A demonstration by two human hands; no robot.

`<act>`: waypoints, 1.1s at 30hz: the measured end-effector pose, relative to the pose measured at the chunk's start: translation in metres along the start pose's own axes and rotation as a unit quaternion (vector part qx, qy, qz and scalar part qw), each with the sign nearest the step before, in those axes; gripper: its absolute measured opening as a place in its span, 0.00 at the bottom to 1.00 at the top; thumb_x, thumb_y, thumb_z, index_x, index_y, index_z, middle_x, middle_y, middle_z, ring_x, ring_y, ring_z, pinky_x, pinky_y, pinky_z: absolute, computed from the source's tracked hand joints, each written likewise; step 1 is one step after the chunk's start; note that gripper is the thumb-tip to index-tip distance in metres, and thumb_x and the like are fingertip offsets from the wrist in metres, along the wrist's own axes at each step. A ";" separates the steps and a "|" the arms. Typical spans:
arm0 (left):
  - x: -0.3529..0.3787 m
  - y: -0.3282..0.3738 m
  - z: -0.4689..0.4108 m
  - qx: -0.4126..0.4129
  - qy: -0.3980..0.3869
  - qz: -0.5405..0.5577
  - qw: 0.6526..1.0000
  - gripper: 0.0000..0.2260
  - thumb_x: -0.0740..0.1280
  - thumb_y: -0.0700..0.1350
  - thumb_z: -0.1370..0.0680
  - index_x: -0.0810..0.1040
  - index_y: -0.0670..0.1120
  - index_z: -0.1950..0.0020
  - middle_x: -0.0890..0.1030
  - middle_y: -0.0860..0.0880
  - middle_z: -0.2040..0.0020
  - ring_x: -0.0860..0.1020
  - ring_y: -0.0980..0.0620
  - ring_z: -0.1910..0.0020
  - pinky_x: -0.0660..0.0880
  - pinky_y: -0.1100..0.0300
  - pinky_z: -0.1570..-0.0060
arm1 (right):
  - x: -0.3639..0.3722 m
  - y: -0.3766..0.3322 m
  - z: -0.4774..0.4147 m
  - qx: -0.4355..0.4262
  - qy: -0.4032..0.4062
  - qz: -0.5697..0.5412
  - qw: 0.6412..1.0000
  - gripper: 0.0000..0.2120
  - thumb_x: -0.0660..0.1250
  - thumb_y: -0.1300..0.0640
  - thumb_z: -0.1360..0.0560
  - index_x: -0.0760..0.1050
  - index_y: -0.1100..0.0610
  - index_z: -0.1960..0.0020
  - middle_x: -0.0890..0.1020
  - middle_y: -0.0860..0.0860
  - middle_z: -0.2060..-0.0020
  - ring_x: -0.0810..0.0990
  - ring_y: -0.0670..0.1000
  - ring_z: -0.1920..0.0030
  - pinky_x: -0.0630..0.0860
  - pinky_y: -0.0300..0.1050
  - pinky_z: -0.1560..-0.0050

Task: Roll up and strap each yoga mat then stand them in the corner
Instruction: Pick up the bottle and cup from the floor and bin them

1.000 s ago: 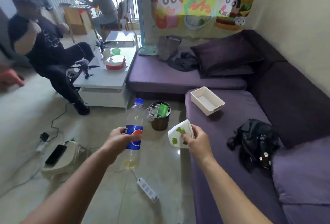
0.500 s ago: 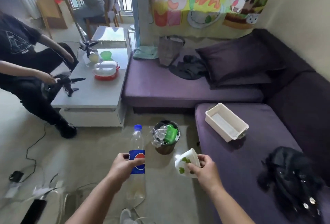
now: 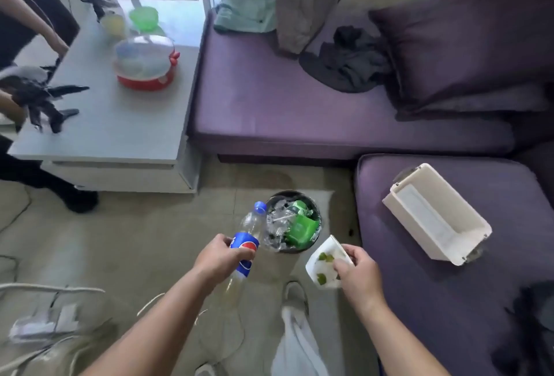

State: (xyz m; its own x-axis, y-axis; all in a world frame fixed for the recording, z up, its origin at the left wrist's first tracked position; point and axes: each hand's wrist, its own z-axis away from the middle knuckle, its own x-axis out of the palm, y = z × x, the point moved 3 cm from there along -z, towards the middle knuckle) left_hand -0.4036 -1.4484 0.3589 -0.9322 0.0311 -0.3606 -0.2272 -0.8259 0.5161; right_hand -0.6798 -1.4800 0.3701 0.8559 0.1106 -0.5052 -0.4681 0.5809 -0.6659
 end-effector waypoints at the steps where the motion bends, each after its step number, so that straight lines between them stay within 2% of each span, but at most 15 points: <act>1: 0.009 0.000 -0.030 -0.008 0.006 -0.011 1.000 0.21 0.74 0.57 0.39 0.76 0.50 0.51 0.81 0.49 0.58 0.78 0.49 0.60 0.70 0.58 0.64 | 0.009 0.002 -0.030 -0.002 -0.009 0.019 1.000 0.12 0.68 0.64 0.31 0.79 0.49 0.52 0.84 0.46 0.59 0.83 0.50 0.57 0.81 0.54 0.52; 5: 0.046 0.000 -0.142 -0.047 0.000 -0.064 0.997 0.17 0.73 0.58 0.35 0.76 0.51 0.52 0.80 0.47 0.60 0.75 0.47 0.66 0.69 0.60 0.67 | 0.038 0.013 -0.138 -0.004 -0.030 0.080 0.996 0.12 0.68 0.61 0.31 0.79 0.48 0.50 0.84 0.44 0.57 0.82 0.50 0.54 0.80 0.53 0.50; 8: 0.064 0.001 -0.215 -0.036 -0.001 -0.164 0.986 0.15 0.71 0.59 0.30 0.75 0.50 0.54 0.80 0.48 0.60 0.77 0.48 0.65 0.70 0.59 0.65 | 0.058 0.022 -0.203 -0.007 -0.045 0.122 0.991 0.15 0.67 0.61 0.30 0.79 0.47 0.45 0.83 0.43 0.54 0.82 0.50 0.52 0.79 0.51 0.48; 13: 0.091 0.021 -0.306 0.016 0.013 -0.352 0.936 0.17 0.71 0.60 0.31 0.76 0.52 0.50 0.81 0.51 0.53 0.79 0.48 0.54 0.71 0.59 0.61 | 0.079 0.034 -0.270 -0.021 -0.056 0.140 0.988 0.17 0.70 0.60 0.29 0.73 0.47 0.44 0.80 0.41 0.53 0.80 0.49 0.50 0.78 0.51 0.46; 17: 0.127 0.044 -0.358 0.055 -0.005 -0.441 0.896 0.14 0.70 0.58 0.27 0.74 0.50 0.51 0.79 0.50 0.53 0.77 0.47 0.54 0.68 0.59 0.60 | 0.084 0.043 -0.299 -0.038 -0.051 0.143 0.988 0.16 0.72 0.59 0.29 0.73 0.46 0.45 0.80 0.41 0.53 0.79 0.44 0.52 0.76 0.45 0.52; 19: 0.146 0.049 -0.374 0.064 -0.022 -0.460 0.885 0.14 0.68 0.58 0.24 0.75 0.49 0.49 0.77 0.47 0.47 0.77 0.45 0.49 0.70 0.57 0.56 | 0.085 0.047 -0.309 -0.042 -0.055 0.147 0.987 0.16 0.71 0.59 0.28 0.73 0.44 0.46 0.79 0.39 0.54 0.78 0.41 0.53 0.73 0.42 0.56; 22: 0.167 0.051 -0.389 0.054 -0.036 -0.462 0.885 0.19 0.61 0.58 0.20 0.75 0.47 0.36 0.70 0.44 0.38 0.71 0.42 0.39 0.72 0.50 0.46 | 0.086 0.049 -0.318 -0.037 -0.054 0.165 0.984 0.16 0.70 0.59 0.28 0.73 0.42 0.47 0.79 0.36 0.55 0.78 0.41 0.52 0.71 0.41 0.56; 24: 0.169 0.056 -0.390 0.053 -0.025 -0.415 0.908 0.20 0.59 0.56 0.20 0.73 0.47 0.33 0.68 0.44 0.37 0.69 0.41 0.37 0.72 0.47 0.43 | 0.085 0.048 -0.323 -0.032 -0.048 0.175 0.983 0.16 0.69 0.60 0.27 0.74 0.44 0.44 0.79 0.36 0.54 0.78 0.45 0.51 0.72 0.44 0.52; 26: 0.159 0.059 -0.383 0.069 -0.012 -0.358 0.931 0.21 0.61 0.53 0.23 0.72 0.48 0.31 0.70 0.44 0.36 0.70 0.42 0.37 0.73 0.47 0.41 | 0.084 0.046 -0.328 -0.029 -0.037 0.190 0.981 0.17 0.67 0.61 0.27 0.76 0.46 0.41 0.80 0.40 0.50 0.78 0.48 0.48 0.73 0.46 0.48; 28: 0.142 0.054 -0.370 0.072 -0.019 -0.342 0.937 0.25 0.64 0.54 0.25 0.70 0.53 0.28 0.70 0.46 0.36 0.70 0.44 0.36 0.73 0.50 0.40 | 0.084 0.043 -0.333 -0.030 -0.031 0.205 0.978 0.18 0.67 0.61 0.28 0.77 0.48 0.39 0.80 0.44 0.47 0.78 0.50 0.45 0.73 0.47 0.45; 30: 0.126 0.038 -0.358 0.049 -0.066 -0.388 0.918 0.31 0.67 0.53 0.28 0.64 0.57 0.25 0.68 0.46 0.34 0.70 0.43 0.36 0.73 0.50 0.39 | 0.085 0.044 -0.338 -0.030 -0.032 0.218 0.975 0.18 0.68 0.60 0.28 0.77 0.49 0.38 0.81 0.46 0.47 0.78 0.51 0.45 0.73 0.46 0.45; 33: 0.124 0.008 -0.351 0.043 -0.161 -0.447 0.879 0.41 0.71 0.45 0.29 0.55 0.58 0.20 0.64 0.46 0.33 0.74 0.42 0.40 0.74 0.51 0.40 | 0.090 0.050 -0.346 -0.028 -0.043 0.241 0.969 0.18 0.68 0.59 0.28 0.77 0.50 0.39 0.81 0.48 0.47 0.78 0.52 0.45 0.71 0.45 0.47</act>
State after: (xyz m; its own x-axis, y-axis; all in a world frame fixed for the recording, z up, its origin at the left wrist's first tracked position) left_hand -0.4221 -1.6486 0.0452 -0.3996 0.8148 -0.4201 -0.9165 -0.3465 0.1999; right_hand -0.7024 -1.7199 0.1018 0.5491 0.4257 -0.7192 -0.8270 0.4009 -0.3941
